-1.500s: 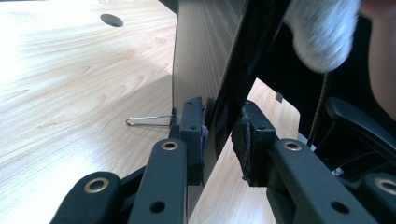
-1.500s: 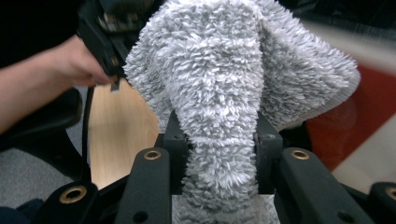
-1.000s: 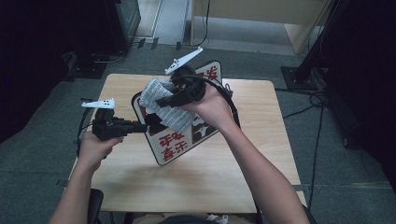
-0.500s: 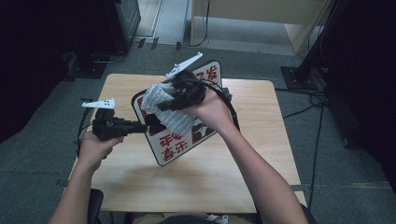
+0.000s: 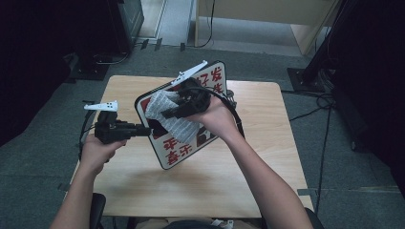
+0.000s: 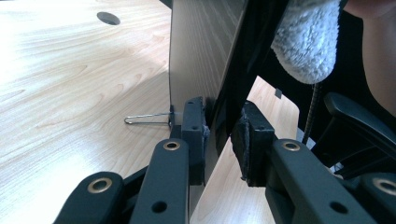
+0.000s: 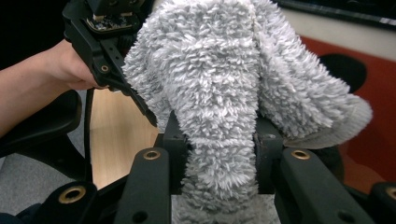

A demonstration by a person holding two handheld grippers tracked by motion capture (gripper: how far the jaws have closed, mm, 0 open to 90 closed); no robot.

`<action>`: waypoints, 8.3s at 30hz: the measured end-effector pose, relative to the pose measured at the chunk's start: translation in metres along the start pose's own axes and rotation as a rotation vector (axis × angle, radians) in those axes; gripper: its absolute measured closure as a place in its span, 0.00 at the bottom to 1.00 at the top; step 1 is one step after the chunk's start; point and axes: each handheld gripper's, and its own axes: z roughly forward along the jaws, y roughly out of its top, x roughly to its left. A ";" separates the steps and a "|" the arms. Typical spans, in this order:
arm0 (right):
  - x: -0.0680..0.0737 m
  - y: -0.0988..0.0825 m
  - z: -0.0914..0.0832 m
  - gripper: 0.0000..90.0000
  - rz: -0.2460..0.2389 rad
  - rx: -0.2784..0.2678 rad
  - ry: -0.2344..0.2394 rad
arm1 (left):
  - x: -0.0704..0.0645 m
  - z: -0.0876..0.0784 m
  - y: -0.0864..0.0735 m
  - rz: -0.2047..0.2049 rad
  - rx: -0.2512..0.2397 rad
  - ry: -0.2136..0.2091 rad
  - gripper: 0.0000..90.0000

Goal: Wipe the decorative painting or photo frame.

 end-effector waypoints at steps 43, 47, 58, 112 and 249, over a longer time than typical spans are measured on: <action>-0.007 -0.056 0.030 0.73 0.008 0.001 0.044 | 0.000 0.000 0.000 0.009 0.004 -0.003 0.84; -0.008 -0.063 0.034 0.73 0.013 0.003 0.048 | 0.000 0.000 -0.001 0.010 0.000 -0.001 0.84; -0.011 -0.078 0.042 0.73 0.033 0.015 0.054 | 0.001 0.001 0.000 0.010 0.000 -0.004 0.84; -0.017 -0.146 0.082 0.73 0.088 0.096 0.080 | 0.001 0.003 -0.003 -0.003 0.002 0.006 0.82; 0.016 0.024 0.014 0.75 -0.041 -0.036 0.116 | 0.025 -0.006 0.004 -0.003 -0.044 -0.004 0.83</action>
